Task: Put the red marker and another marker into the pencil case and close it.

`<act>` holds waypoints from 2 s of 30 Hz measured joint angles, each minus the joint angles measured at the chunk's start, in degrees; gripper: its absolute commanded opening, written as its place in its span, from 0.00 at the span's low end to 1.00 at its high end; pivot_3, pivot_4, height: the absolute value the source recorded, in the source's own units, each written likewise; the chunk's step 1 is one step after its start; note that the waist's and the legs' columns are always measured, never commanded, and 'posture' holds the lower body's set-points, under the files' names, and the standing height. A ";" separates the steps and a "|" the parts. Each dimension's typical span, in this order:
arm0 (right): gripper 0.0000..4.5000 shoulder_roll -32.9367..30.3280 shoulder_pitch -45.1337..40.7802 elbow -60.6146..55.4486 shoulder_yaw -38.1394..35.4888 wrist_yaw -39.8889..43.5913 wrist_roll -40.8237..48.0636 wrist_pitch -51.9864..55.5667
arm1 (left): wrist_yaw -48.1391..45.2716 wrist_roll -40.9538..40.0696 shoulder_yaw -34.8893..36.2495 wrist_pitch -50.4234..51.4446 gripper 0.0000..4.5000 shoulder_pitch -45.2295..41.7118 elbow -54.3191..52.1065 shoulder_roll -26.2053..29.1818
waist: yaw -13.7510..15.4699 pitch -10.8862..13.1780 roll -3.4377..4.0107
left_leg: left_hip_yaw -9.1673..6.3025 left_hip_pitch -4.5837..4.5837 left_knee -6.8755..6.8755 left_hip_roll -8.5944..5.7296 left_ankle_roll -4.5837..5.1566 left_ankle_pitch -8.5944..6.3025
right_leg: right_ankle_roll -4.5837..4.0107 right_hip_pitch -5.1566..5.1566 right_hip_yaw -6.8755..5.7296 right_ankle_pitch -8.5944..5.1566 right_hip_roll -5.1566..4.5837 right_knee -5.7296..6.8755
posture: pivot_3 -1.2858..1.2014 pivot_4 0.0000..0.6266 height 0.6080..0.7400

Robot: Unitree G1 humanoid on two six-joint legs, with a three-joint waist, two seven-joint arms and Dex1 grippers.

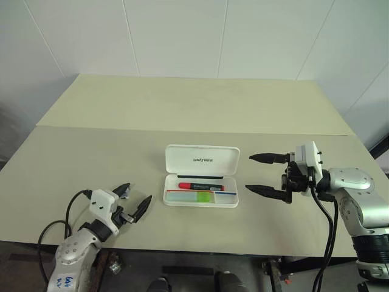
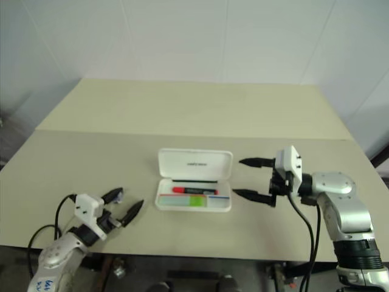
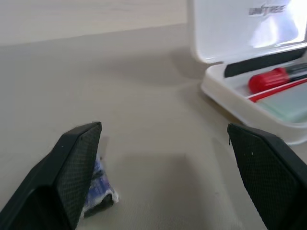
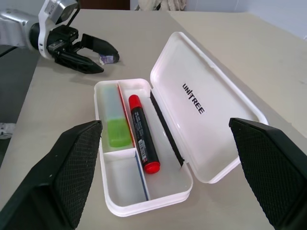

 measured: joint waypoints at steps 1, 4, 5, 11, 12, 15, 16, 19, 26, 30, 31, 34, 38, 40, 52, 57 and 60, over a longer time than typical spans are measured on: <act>1.00 0.00 0.00 -0.06 0.01 -0.08 0.02 0.04 | 0.96 0.46 -0.32 -0.06 1.00 0.00 -0.16 -0.48 | 0.05 0.00 0.00 | 0.00 0.00 0.00 0.00 0.00 0.00 | 0.00 0.00 0.00 0.00 0.00 0.00 | 0.52 0.24 1.00; 1.00 0.00 0.00 -0.22 0.01 -0.49 0.09 0.15 | 3.80 1.60 -0.30 -0.63 1.00 0.24 -0.16 -1.46 | 0.09 0.00 0.00 | 0.00 0.00 0.00 0.00 0.00 0.00 | -0.01 0.00 0.00 0.00 0.01 0.00 | 0.52 0.24 1.00; 1.00 0.00 0.00 -0.22 0.01 -0.56 0.10 0.16 | 4.35 1.77 -0.25 -0.82 1.00 0.30 -0.16 -1.69 | 0.12 0.00 0.00 | 0.00 0.00 0.00 0.00 0.00 0.00 | -0.01 0.00 0.00 0.00 0.01 -0.02 | 0.52 0.24 1.00; 1.00 -0.02 0.21 -0.22 0.01 -0.75 0.13 0.19 | 8.60 2.15 0.64 -2.95 1.00 0.95 -0.15 -3.47 | 0.55 0.00 0.00 | 0.01 -0.01 0.00 0.00 0.00 0.00 | -0.01 0.00 0.00 0.00 0.01 -0.03 | 0.52 0.24 1.00; 1.00 -0.02 0.27 -0.23 0.01 -0.81 0.13 0.21 | 9.13 2.15 0.90 -2.99 1.00 1.33 -0.15 -3.53 | 0.56 0.00 0.00 | 0.02 -0.01 0.00 0.00 0.00 0.00 | -0.01 0.00 0.01 -0.01 0.01 -0.03 | 0.52 0.24 1.00; 1.00 -0.02 0.28 -0.22 0.02 -0.88 0.13 0.23 | 10.35 2.17 1.04 -2.98 1.00 2.28 0.07 -3.57 | 0.62 0.00 0.00 | 0.03 -0.01 0.00 0.00 0.00 0.00 | -0.02 0.00 0.01 -0.01 0.01 -0.04 | 0.52 0.24 1.00; 1.00 -0.04 0.27 -0.22 0.02 -0.87 0.13 0.23 | 10.80 2.19 1.04 -2.93 1.00 2.38 0.12 -3.63 | 0.67 0.00 0.00 | 0.02 -0.01 0.00 0.00 0.00 0.00 | -0.03 0.00 0.01 -0.01 0.01 -0.04 | 0.52 0.24 1.00; 1.00 -0.32 0.28 -0.22 0.02 -0.71 0.13 0.22 | 12.13 2.21 1.04 -2.28 1.00 2.48 0.26 -3.68 | 0.66 0.00 0.00 | 0.03 -0.01 0.00 -0.01 0.00 0.00 | -0.03 0.01 0.01 -0.02 0.01 -0.05 | 0.52 0.24 1.00; 1.00 -1.63 0.33 -0.17 0.02 -0.24 0.13 0.19 | 13.35 2.01 0.98 -0.13 0.91 2.04 0.20 -4.21 | 0.65 -0.18 0.29 | 0.07 0.13 0.00 -0.01 0.00 0.00 | -0.13 0.12 0.04 -0.07 0.01 -0.07 | 0.52 0.24 1.00; 1.00 -1.74 0.38 -0.17 0.01 -0.17 0.13 0.18 | 14.04 1.69 1.01 1.18 0.64 1.70 0.20 -4.74 | 0.60 -0.20 0.31 | 0.11 0.55 -0.01 -0.01 0.01 -0.01 | -0.90 0.65 0.08 -0.50 0.01 -0.28 | 0.52 0.24 1.00; 1.00 -1.87 0.38 -0.17 0.01 -0.16 0.13 0.14 | 14.07 1.61 1.01 1.45 0.57 1.61 0.19 -4.80 | 0.58 -0.20 0.31 | 0.12 0.64 -0.01 -0.01 0.02 -0.01 | -0.90 0.80 0.08 -0.50 0.01 -0.40 | 0.52 0.24 1.00; 1.00 -1.96 0.38 -0.07 0.01 -0.12 0.10 -0.02 | 14.12 1.23 1.01 1.83 0.35 1.44 0.15 -4.94 | 0.55 -0.21 0.31 | 0.15 0.69 0.00 -0.01 0.07 -0.02 | -0.84 0.99 0.10 -0.45 -0.01 -0.68 | 0.52 0.24 1.00; 1.00 -1.96 0.40 0.21 0.02 -0.09 -0.12 -0.99 | 14.18 0.74 1.02 2.31 0.07 1.12 0.10 -4.95 | 0.63 -0.21 0.33 | 0.15 0.69 -0.02 0.00 0.08 -0.02 | -0.83 0.98 0.11 -0.44 0.00 -0.69 | 0.52 0.24 1.00; 1.00 -1.95 0.43 0.47 0.02 -0.03 -0.19 -1.27 | 14.18 0.49 1.02 2.48 0.06 0.90 0.12 -5.00 | 0.64 -0.21 0.33 | 0.15 0.69 -0.02 0.00 0.09 -0.02 | -0.82 0.98 0.11 -0.43 0.00 -0.69 | 0.52 0.24 1.00; 1.00 -1.56 0.01 4.54 0.73 0.19 -1.87 -4.48 | 9.90 -1.47 0.18 -2.13 0.06 0.73 -1.01 -5.09 | 0.54 -0.20 0.31 | 0.17 0.63 -0.07 0.02 0.11 -0.04 | -0.81 0.94 0.11 -0.43 0.00 -0.76 | 0.52 0.24 1.00; 1.00 -1.35 -1.38 8.03 1.02 0.87 -2.54 -6.26 | 6.53 -1.37 0.67 -6.91 0.06 2.62 -2.96 -2.89 | 0.58 -0.20 0.31 | 0.20 0.63 -0.07 0.01 0.11 -0.05 | -0.81 0.94 0.13 -0.43 0.00 -0.79 | 0.52 0.24 1.00; 1.00 -1.33 -1.60 9.16 1.01 1.13 -2.65 -7.03 | 3.78 -1.48 0.82 -8.75 0.06 2.68 -2.93 -0.97 | 0.58 -0.20 0.31 | 0.20 0.62 -0.07 0.01 0.12 -0.05 | -0.81 0.95 0.13 -0.43 -0.01 -0.84 | 0.52 0.24 1.00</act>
